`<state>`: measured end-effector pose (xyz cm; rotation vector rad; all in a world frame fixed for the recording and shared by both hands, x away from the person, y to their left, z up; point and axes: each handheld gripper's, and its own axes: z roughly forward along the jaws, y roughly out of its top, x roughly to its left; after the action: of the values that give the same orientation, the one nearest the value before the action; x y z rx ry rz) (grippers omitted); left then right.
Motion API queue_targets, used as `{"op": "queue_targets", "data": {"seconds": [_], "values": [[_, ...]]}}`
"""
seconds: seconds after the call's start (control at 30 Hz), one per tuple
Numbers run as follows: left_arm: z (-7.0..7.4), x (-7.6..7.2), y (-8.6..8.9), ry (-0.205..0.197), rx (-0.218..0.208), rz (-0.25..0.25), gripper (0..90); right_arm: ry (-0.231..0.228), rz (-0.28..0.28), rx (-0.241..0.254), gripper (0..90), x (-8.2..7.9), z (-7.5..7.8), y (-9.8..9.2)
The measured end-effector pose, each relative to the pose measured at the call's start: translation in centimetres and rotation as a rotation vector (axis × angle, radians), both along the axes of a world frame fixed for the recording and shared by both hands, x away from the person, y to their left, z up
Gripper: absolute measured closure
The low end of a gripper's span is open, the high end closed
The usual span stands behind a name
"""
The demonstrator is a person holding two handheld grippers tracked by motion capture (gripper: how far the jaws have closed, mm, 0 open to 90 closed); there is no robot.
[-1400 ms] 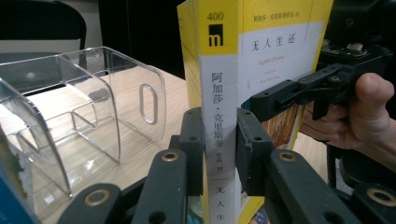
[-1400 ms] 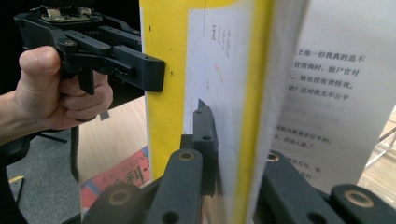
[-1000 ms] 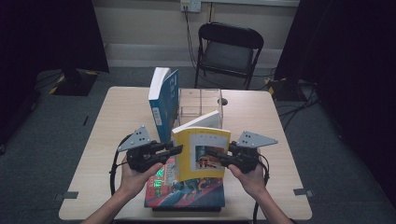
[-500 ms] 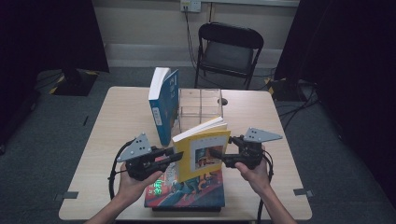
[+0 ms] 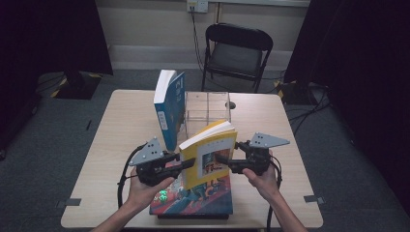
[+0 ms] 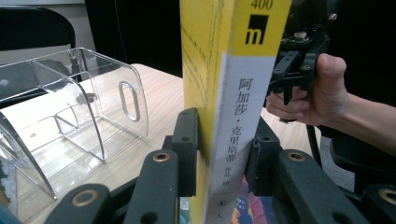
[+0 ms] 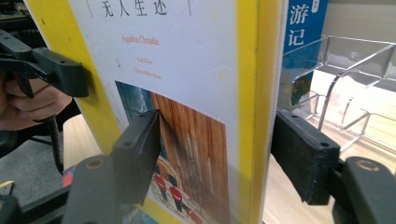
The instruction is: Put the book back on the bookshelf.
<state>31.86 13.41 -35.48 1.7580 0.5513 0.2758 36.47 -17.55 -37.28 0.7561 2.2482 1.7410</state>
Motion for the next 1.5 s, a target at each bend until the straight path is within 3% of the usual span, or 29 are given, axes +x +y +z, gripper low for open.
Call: {"op": "queue_targets", "data": {"seconds": [0.2, 0.4, 0.57, 0.7, 0.9, 1.17, 1.33, 1.4, 1.5], "values": [[-0.2, 0.3, -0.2, 0.005, -0.009, 0.0, 68.2, 0.001, -0.01, -0.006, 41.0, -0.3, 0.2, 0.2], [-0.3, 0.1, -1.1, -0.009, 0.011, -0.004, 71.5, -0.019, 0.046, -0.04, 43.5, -1.1, 0.3, 1.6], [-0.4, 0.1, -0.8, -0.008, 0.007, -0.005, 73.5, -0.011, 0.065, -0.031, 49.6, -0.9, 0.1, 1.1], [-0.4, 0.0, -0.9, -0.016, 0.012, 0.004, 73.5, 0.01, 0.069, -0.049, 54.5, -0.7, -0.6, 0.9], [-0.5, 0.1, -1.2, -0.014, 0.023, 0.006, 72.4, -0.006, 0.046, -0.06, 56.4, -0.9, -0.7, 1.1], [-1.2, 0.3, -1.4, -0.042, -0.014, 0.01, 70.6, -0.006, 0.042, -0.07, 57.8, -1.0, -0.6, 1.2], [-1.4, 0.4, -1.5, -0.075, -0.014, 0.047, 66.9, -0.007, 0.035, -0.074, 58.8, -1.0, -0.6, 1.2], [-1.6, 0.5, -1.6, -0.067, -0.04, 0.039, 64.2, -0.007, 0.034, -0.076, 59.5, -1.0, -0.6, 1.3], [-1.6, 0.4, -1.6, -0.068, -0.03, 0.031, 63.4, -0.006, 0.035, -0.077, 59.8, -1.0, -0.6, 1.2]]}}
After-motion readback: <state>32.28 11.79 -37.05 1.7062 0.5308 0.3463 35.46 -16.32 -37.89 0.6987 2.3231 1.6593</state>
